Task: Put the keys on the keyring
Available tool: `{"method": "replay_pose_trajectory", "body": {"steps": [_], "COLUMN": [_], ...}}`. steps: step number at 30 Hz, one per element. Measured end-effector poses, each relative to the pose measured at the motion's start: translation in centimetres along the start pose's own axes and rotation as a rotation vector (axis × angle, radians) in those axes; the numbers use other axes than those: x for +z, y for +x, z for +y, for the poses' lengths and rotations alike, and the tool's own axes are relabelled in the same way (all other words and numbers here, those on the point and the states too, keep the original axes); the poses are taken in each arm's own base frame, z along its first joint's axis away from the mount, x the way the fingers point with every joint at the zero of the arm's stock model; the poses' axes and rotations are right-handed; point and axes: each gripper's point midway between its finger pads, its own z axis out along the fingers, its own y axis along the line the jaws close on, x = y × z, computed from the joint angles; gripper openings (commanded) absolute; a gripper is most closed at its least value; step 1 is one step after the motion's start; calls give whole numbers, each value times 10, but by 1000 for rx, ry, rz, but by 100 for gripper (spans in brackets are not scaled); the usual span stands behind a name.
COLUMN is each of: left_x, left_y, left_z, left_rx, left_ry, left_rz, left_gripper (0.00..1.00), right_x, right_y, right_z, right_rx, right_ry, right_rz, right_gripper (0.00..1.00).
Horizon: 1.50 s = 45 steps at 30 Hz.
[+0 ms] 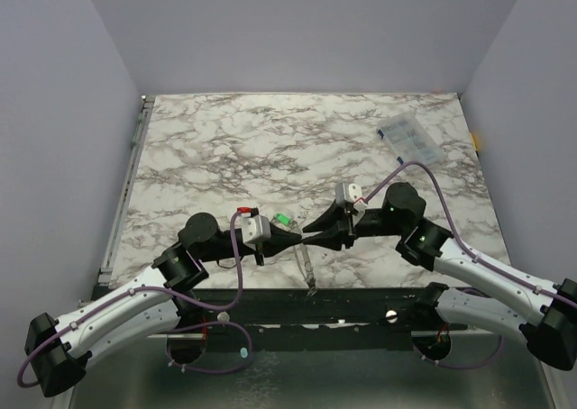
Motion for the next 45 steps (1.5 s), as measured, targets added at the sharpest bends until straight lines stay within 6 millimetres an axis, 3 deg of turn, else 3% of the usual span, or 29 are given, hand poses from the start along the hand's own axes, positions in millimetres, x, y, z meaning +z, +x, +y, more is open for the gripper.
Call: {"method": "replay_pose_trajectory", "body": {"steps": [10,15,22,26,32,33,38,42,45], "left_x": [0,-1,-1,-1,-1,-2,-1,-2,-3], "left_y": [3,4,5,9,13,13,10,2,-2], "left_z": [0,0,0,0,2,2,4,4,4], "left_rx": [-7,-10,-8,-16,-20,-20,-12,0,9], "left_ry": [0,0,-2,-2,-10,-12,-19,-23,-26], "left_rz": [13,17,21,35,48,47,37,16,0], "left_gripper": [0,0,0,0,0,1,32,50,56], "right_x": [-4,-4,-3,-1,1,0,-2,-4,-6], "right_y": [16,20,22,26,29,28,25,20,16], "right_z": [-6,-7,-7,-8,-8,-7,-7,-8,-11], "right_rx": [2,6,3,13,19,18,-4,-21,-36], "right_ry": [41,40,35,30,22,22,34,52,75], "right_rz": [79,100,103,112,116,115,93,71,57], "right_gripper": [39,25,17,2,1,1,1,1,1]}}
